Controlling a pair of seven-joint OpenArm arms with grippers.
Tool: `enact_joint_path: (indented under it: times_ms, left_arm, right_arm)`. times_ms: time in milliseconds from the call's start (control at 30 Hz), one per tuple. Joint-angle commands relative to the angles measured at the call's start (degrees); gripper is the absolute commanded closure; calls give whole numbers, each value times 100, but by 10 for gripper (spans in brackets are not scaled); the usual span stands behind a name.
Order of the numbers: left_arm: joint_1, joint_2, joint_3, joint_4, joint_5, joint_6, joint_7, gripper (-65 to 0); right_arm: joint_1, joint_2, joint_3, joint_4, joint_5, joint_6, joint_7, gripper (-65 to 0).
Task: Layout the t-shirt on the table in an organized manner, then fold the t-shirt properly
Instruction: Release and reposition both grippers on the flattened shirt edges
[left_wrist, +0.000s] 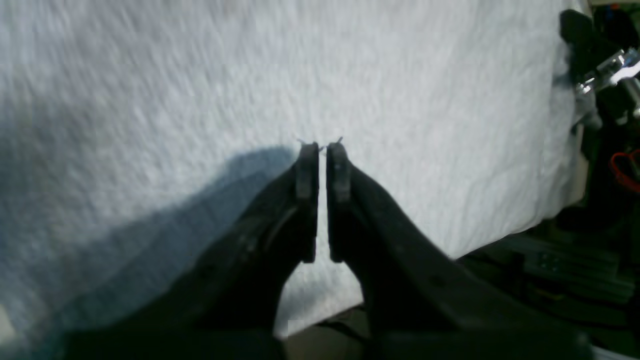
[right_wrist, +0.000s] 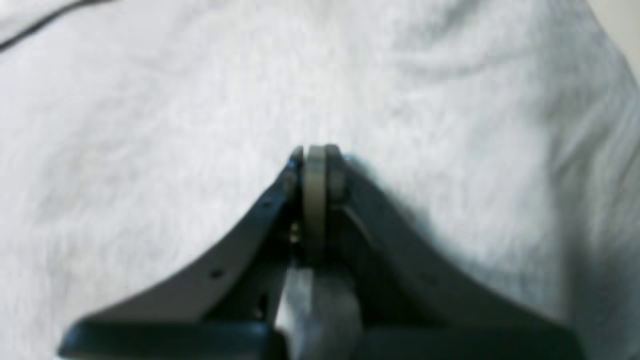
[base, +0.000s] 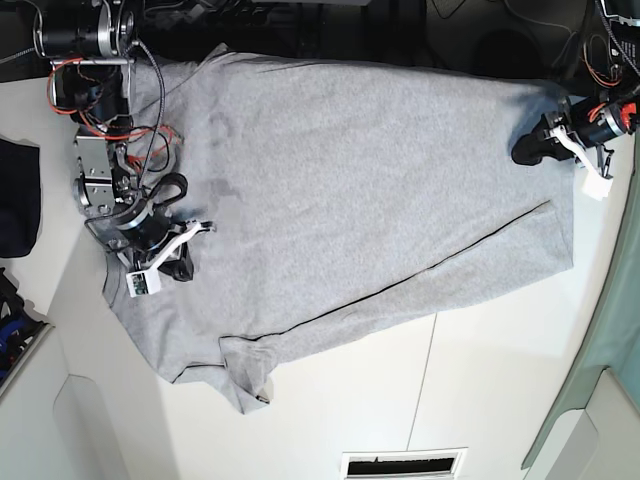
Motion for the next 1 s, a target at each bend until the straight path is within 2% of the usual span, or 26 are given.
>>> enact_joint_path:
  times_ms: [0, 200, 300, 500, 733, 767, 800, 867, 967]
  left_arm:
    - [2, -85, -44, 87, -155, -69, -76, -39]
    - [376, -4, -44, 319, -310, -69, -55, -39]
    - [605, -7, -44, 612, -310, -69, -57, -39]
    - [892, -7, -44, 1084, -310, -69, -55, -39]
    - [868, -9, -234, 1644, -372, -69, -61, -51]
    - [848, -11, -286, 1705, -369, -69, -63, -56]
    - [817, -22, -328, 1751, -372, -69, -63, -71]
    - [774, -39, -376, 1768, -367, -69, -63, -117]
    - [782, -31, -374, 1766, -356, -69, -92, -188]
  right_arm:
    - [35, 127, 11, 173, -26, 20, -35, 0]
    - [-717, 542, 13, 975, 227, 151, -37, 0]
    - [-1080, 651, 13, 1335, 297, 223, -42, 0]
    - [-1650, 667, 35, 1902, 400, 208, -31, 0]
    - [-1488, 651, 407, 2308, 1351, 203, -35, 0]
    - [-1384, 632, 468, 2308, 1416, 201, -35, -29]
    - [-1261, 610, 518, 2302, 1469, 192, -33, -87]
    - [-1005, 546, 553, 2275, 1530, -7, -35, -184]
    - [-538, 422, 549, 2033, 1513, -566, -37, -204]
